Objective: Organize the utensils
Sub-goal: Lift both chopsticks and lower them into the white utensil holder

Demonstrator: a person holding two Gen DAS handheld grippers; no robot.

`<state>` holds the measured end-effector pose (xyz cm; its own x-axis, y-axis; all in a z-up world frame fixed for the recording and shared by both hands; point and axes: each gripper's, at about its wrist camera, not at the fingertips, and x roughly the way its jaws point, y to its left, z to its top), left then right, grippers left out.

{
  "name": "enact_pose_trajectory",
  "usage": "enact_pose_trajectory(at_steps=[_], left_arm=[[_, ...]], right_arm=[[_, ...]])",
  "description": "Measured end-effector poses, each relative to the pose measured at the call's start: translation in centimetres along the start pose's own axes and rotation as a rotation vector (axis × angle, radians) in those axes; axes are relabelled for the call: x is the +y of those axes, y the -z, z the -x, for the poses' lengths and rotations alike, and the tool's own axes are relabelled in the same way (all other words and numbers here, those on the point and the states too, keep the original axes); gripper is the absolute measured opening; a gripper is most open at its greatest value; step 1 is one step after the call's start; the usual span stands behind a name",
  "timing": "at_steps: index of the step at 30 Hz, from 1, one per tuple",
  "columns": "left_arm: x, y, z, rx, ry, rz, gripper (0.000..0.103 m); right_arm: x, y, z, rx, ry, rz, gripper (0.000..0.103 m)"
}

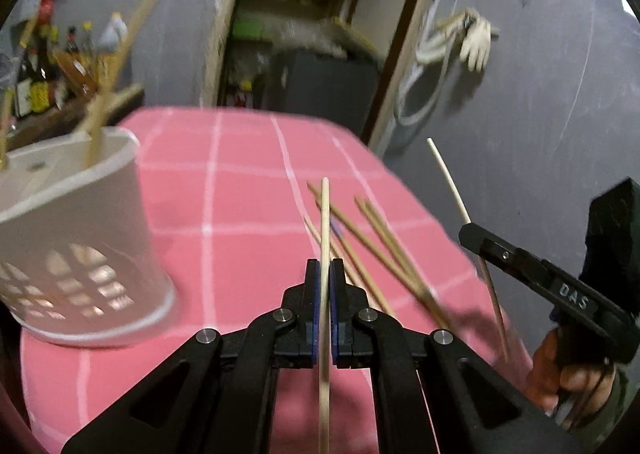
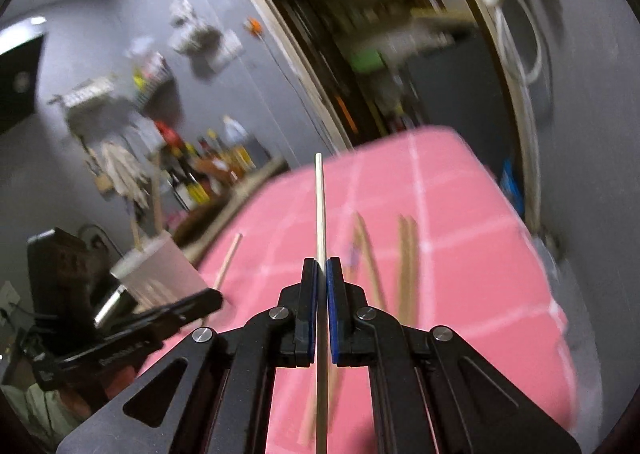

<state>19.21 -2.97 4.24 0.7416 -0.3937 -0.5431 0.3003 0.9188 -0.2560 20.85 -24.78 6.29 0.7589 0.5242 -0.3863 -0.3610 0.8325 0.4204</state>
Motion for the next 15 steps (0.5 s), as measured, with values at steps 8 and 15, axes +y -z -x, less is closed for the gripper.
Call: enact_pose_trajectory(at_steps=[8,15], left_arm=[[1.1,-2.2,4.2,-0.241,-0.053,0.014,0.002],[5.8,-4.5,8.5,-0.39,-0.136,0.067,0.002]], right_arm=[[5.6,-0.7,-1.2,-0.213,-0.128,0.047,0.003],[10.1,-2.2,-3.9,-0.328,-0.244,0.054,0.003]])
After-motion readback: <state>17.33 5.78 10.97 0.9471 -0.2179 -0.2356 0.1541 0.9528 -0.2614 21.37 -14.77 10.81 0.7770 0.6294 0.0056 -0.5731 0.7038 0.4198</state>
